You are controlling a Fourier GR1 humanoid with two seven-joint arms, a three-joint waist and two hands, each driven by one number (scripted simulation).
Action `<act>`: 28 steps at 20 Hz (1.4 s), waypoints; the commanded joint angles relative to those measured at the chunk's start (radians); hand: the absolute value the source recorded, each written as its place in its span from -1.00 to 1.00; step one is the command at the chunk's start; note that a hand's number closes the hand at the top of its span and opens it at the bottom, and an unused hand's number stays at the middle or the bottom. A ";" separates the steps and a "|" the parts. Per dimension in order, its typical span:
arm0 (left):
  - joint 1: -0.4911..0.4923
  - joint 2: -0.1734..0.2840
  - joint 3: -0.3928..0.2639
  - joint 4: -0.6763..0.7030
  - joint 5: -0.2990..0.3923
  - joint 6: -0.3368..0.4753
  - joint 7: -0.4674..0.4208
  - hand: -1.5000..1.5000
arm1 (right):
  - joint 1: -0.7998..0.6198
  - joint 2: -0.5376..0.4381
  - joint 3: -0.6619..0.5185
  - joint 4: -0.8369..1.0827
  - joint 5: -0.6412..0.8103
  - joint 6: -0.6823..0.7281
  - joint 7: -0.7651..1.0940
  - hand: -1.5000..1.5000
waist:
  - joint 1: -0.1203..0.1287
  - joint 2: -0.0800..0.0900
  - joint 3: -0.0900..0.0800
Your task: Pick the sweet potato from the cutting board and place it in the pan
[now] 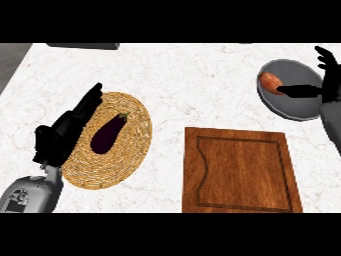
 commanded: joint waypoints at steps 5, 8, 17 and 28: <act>0.006 -0.007 0.005 0.028 -0.005 -0.001 -0.034 0.00 | 0.044 -0.038 -0.219 -0.035 -0.235 0.210 -0.229 -1.00 | -0.018 -0.001 0.000; -0.011 -0.013 0.004 -0.006 -0.009 0.015 0.025 0.00 | 0.099 -0.069 -0.251 0.002 -0.266 0.310 -0.291 -1.00 | -0.017 -0.005 0.000; -0.011 -0.011 0.024 0.023 -0.025 0.018 0.009 0.00 | 0.219 -0.110 -0.277 0.009 -0.298 0.503 -0.543 -1.00 | -0.040 -0.018 -0.004; 0.014 -0.008 0.059 0.046 -0.020 -0.021 -0.020 0.00 | 0.364 -0.019 -0.260 0.022 -0.316 0.553 -0.744 -1.00 | -0.059 -0.028 -0.006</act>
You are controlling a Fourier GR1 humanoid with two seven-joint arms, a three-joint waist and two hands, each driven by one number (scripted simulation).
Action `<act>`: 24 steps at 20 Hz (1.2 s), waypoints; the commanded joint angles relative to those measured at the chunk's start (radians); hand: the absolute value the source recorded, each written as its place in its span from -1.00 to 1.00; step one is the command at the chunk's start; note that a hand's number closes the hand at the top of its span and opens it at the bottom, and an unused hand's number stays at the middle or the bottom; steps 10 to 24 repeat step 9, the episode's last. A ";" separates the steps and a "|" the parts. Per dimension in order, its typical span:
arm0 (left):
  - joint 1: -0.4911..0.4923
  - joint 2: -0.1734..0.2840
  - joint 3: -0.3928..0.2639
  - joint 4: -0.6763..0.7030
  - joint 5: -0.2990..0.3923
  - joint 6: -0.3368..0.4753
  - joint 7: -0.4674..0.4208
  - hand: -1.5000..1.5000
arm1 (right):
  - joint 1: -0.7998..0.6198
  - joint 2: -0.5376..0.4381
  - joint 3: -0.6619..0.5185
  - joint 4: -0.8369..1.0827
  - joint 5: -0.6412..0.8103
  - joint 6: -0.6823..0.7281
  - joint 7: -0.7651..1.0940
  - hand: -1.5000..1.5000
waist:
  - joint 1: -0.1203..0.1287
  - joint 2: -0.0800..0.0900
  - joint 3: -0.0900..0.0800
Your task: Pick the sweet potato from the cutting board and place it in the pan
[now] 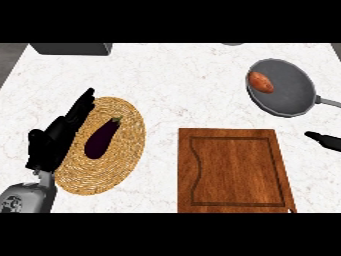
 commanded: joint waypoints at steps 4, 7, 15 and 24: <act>0.003 -0.014 0.013 0.018 -0.016 -0.016 -0.011 0.00 | 0.106 0.053 0.025 -0.035 -0.017 0.001 -0.110 -1.00 | -0.014 -0.006 -0.001; 0.044 -0.054 -0.029 -0.111 -0.059 0.037 0.081 0.00 | 0.141 0.061 0.035 -0.058 -0.030 0.002 -0.113 -1.00 | -0.014 -0.009 -0.002; 0.028 -0.011 0.038 -0.039 0.001 -0.039 0.014 0.00 | 0.141 0.051 0.032 -0.039 -0.037 -0.018 -0.124 -1.00 | -0.013 -0.006 -0.001; 0.028 -0.011 0.038 -0.039 0.001 -0.039 0.014 0.00 | 0.141 0.051 0.032 -0.039 -0.037 -0.018 -0.124 -1.00 | -0.013 -0.006 -0.001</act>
